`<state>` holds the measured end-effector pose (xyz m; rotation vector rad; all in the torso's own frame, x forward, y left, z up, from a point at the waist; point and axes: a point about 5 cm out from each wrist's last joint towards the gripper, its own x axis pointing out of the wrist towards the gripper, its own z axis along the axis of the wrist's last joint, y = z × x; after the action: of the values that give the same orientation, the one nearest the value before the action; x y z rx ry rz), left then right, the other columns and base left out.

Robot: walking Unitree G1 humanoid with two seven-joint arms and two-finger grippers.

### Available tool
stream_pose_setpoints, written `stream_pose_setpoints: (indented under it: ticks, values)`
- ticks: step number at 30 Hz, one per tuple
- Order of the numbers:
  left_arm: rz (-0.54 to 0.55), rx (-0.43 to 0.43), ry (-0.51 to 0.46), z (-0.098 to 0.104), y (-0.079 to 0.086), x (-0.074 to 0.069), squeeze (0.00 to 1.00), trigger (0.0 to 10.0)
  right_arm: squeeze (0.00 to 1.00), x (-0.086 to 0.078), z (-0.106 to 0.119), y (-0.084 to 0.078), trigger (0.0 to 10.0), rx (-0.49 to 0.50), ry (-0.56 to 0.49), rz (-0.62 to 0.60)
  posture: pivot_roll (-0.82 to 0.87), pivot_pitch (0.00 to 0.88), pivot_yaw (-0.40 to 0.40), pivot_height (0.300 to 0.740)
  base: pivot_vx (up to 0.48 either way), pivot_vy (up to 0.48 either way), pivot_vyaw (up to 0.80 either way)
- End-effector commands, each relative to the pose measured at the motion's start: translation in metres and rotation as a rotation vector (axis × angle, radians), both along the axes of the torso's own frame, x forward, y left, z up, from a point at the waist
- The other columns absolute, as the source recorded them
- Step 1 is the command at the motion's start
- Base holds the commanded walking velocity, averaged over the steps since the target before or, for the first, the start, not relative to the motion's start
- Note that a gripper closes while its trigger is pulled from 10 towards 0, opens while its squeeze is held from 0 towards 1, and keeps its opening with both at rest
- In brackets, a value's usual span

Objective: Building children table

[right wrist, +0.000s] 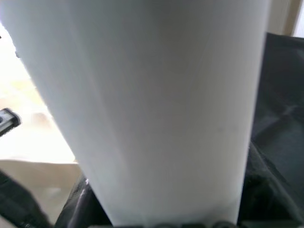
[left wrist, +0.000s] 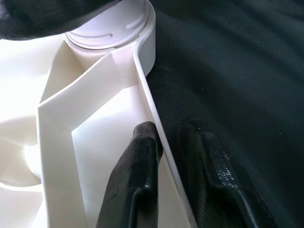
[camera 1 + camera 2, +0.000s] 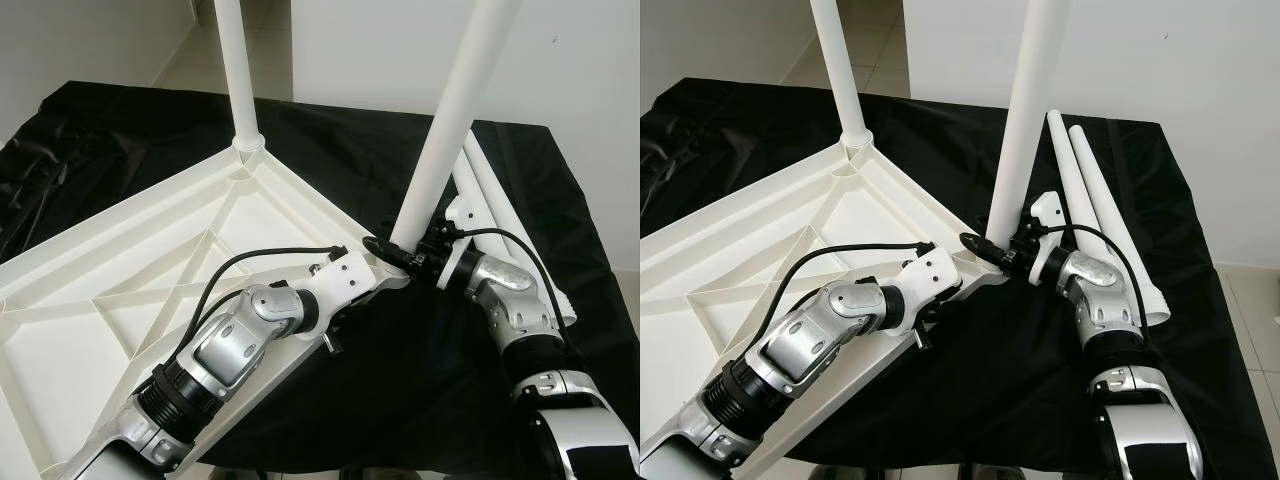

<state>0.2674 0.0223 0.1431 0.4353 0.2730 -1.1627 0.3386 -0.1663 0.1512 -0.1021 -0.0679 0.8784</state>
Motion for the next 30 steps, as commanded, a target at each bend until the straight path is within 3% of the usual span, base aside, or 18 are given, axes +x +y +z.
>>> stream_pose_setpoints:
  ticks: [1, 5, 8, 9, 14, 21, 23, 30]
  values:
    - [-0.042, 0.030, 0.092, -0.016, -0.001, -0.010, 0.00, 10.0, 0.00, 0.004, 0.001, -0.008, 10.0, 0.017, 0.020, -0.135, -0.02, 0.093, -0.008, 0.740, 0.000, 0.000, 0.00]
    - [-0.042, 0.027, 0.100, -0.018, -0.002, -0.012, 0.00, 10.0, 0.00, 0.005, 0.003, -0.004, 10.0, 0.044, 0.025, -0.297, -0.02, 0.099, -0.010, 0.740, 0.000, 0.000, 0.00]
    - [-0.042, 0.027, 0.102, -0.018, -0.002, -0.012, 0.00, 10.0, 0.00, 0.004, 0.003, -0.001, 10.0, 0.053, 0.021, -0.330, -0.02, 0.099, -0.010, 0.740, 0.000, 0.000, 0.00]
    - [-0.043, 0.027, 0.107, -0.019, -0.002, -0.013, 0.00, 10.0, 0.00, -0.002, 0.003, 0.013, 10.0, 0.072, 0.000, -0.391, -0.02, 0.099, -0.010, 0.740, 0.000, 0.000, 0.00]
    - [-0.047, 0.028, 0.111, -0.019, -0.002, -0.014, 0.00, 10.0, 0.00, -0.010, 0.001, 0.028, 10.0, 0.103, -0.004, -0.521, -0.03, 0.097, -0.012, 0.740, 0.000, 0.000, 0.00]
    - [-0.049, 0.030, 0.112, -0.020, -0.003, -0.015, 0.00, 10.0, 0.00, -0.017, -0.004, 0.031, 10.0, 0.111, -0.002, -0.727, -0.03, 0.092, -0.014, 0.740, 0.000, 0.000, 0.00]
    - [-0.050, 0.031, 0.113, -0.020, -0.003, -0.015, 0.00, 10.0, 0.00, -0.022, -0.010, 0.032, 10.0, 0.112, 0.018, -0.878, -0.03, 0.089, -0.016, 0.740, 0.000, 0.000, 0.00]
    - [-0.048, 0.033, 0.111, -0.020, -0.003, -0.014, 0.00, 10.0, 0.00, -0.029, -0.013, 0.037, 10.0, 0.121, 0.045, -0.966, -0.03, 0.074, -0.015, 0.740, 0.000, 0.000, 0.00]
